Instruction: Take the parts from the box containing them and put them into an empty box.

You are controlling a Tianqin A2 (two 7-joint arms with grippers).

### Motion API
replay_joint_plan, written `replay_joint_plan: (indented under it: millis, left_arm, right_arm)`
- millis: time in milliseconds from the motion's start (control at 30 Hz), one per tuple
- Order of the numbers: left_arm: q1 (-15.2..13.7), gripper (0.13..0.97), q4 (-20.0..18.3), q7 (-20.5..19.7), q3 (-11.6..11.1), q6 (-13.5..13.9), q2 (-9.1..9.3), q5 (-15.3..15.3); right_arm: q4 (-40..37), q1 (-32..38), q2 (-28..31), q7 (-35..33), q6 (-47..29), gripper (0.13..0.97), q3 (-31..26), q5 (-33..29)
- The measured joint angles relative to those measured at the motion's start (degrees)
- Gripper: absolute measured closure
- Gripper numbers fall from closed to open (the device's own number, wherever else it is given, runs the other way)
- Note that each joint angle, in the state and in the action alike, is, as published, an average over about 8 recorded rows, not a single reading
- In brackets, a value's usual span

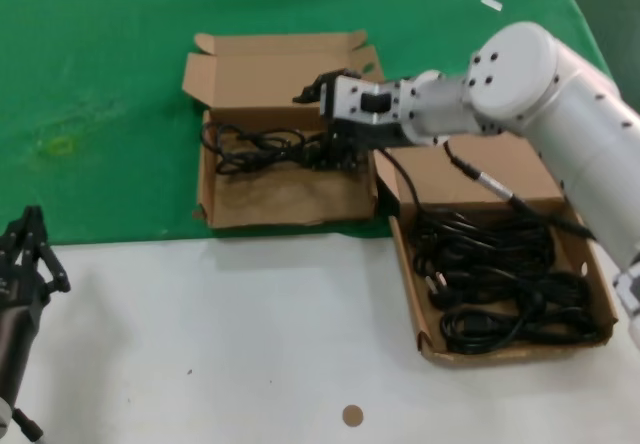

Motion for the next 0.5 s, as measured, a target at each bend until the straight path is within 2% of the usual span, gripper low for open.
replay_joint_plan:
  millis: [267,400,500]
  left_arm:
    - [0.00,0.928,0.00,0.00,0.00,0.00,0.00,0.00]
    - [0.00,0.892,0.00,0.00,0.00,0.00,0.00,-0.01]
    - [0.00,0.875,0.00,0.00,0.00,0.00,0.00,-0.01]
  right_arm:
    - [4.67,-5.49,0.63,1.00,3.47,0.515,2.51,2.72]
    - [7.67,-8.99,1.03,1.63,5.69,0.515,4.12,4.46]
    - [9.97,-11.68,1.33,2.11,7.40,0.440,5.36,5.81]
